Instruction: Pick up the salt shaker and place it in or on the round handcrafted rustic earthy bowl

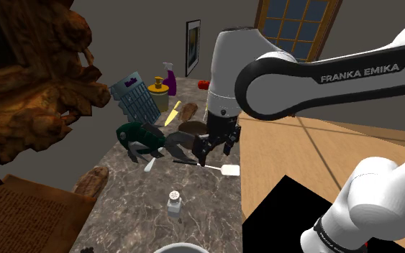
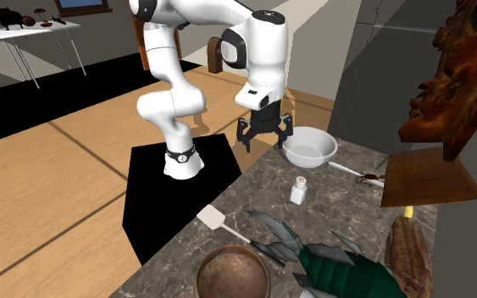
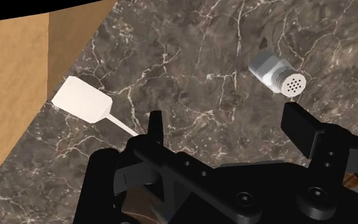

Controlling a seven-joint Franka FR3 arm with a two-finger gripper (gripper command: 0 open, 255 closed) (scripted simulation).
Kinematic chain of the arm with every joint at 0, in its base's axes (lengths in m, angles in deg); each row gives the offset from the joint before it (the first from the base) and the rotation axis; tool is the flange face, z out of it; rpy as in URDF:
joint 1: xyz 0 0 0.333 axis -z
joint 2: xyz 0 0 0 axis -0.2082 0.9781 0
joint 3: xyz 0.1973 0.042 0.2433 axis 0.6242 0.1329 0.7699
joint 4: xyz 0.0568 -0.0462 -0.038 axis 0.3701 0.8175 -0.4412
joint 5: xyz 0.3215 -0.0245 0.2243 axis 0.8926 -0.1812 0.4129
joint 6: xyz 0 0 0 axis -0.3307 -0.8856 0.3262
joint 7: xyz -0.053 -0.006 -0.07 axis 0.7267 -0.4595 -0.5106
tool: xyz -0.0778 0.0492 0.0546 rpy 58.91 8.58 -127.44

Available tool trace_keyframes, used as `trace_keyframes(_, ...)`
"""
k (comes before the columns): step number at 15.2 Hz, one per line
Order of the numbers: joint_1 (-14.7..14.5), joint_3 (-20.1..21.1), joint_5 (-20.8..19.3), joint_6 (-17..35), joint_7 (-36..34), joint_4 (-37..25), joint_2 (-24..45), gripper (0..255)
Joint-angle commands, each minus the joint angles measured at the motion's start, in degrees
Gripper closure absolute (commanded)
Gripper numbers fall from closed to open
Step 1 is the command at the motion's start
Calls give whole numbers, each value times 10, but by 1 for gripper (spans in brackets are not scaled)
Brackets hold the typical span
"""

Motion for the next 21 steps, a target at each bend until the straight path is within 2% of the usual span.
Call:
trace_keyframes(1, 1, 26, -7, 25, -26, -13, 37, 0)
trace_keyframes(6, 5, 88, -50, 79, -103, -57, 143, 0)
trace_keyframes(10, 2, 128, -116, 110, -180, -106, 241, 0)
trace_keyframes(18, -2, 129, -142, 167, -199, -77, 277, 0)
trace_keyframes(21, -2, 129, -142, 167, -199, -77, 277, 0)
